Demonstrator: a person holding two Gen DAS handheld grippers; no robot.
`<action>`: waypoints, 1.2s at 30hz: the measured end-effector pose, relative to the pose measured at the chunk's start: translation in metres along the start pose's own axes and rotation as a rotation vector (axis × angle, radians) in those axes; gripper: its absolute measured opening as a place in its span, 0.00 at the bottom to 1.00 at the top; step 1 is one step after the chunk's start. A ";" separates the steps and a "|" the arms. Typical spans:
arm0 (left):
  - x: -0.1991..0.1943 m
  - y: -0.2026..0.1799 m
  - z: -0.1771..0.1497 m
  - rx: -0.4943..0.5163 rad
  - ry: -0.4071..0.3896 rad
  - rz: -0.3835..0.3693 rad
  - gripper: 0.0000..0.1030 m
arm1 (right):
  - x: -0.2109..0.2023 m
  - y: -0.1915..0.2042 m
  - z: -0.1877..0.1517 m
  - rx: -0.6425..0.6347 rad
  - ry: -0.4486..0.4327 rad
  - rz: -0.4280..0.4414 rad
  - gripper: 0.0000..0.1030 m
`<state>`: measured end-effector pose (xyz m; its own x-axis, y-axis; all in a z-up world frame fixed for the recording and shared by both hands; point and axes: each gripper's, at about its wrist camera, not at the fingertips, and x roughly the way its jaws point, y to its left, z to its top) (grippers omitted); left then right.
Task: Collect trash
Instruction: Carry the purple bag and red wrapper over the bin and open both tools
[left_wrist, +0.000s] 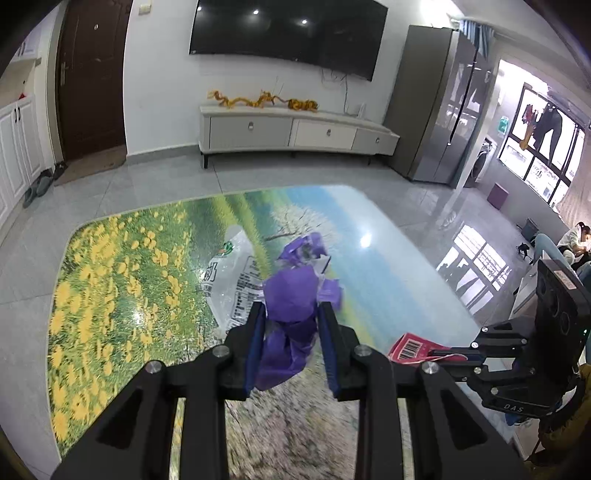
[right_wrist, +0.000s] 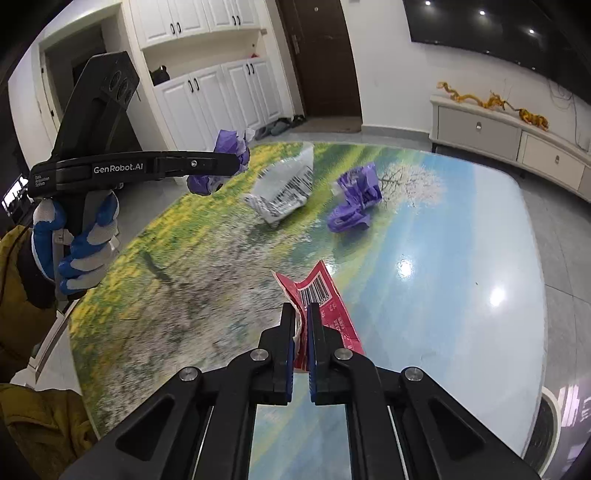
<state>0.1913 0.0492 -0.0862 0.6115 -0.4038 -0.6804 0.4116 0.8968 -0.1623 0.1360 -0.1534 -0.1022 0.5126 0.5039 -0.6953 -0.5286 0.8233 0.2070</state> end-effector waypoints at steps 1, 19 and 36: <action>-0.006 -0.006 -0.001 0.007 -0.007 0.001 0.27 | -0.006 0.002 -0.001 0.003 -0.013 -0.003 0.06; 0.001 -0.184 0.022 0.213 -0.003 -0.161 0.26 | -0.153 -0.085 -0.060 0.223 -0.237 -0.257 0.06; 0.167 -0.343 0.039 0.260 0.238 -0.345 0.50 | -0.139 -0.250 -0.157 0.612 -0.164 -0.403 0.18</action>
<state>0.1784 -0.3332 -0.1163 0.2509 -0.5901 -0.7674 0.7369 0.6305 -0.2438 0.0908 -0.4698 -0.1650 0.7068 0.1257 -0.6962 0.1672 0.9265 0.3371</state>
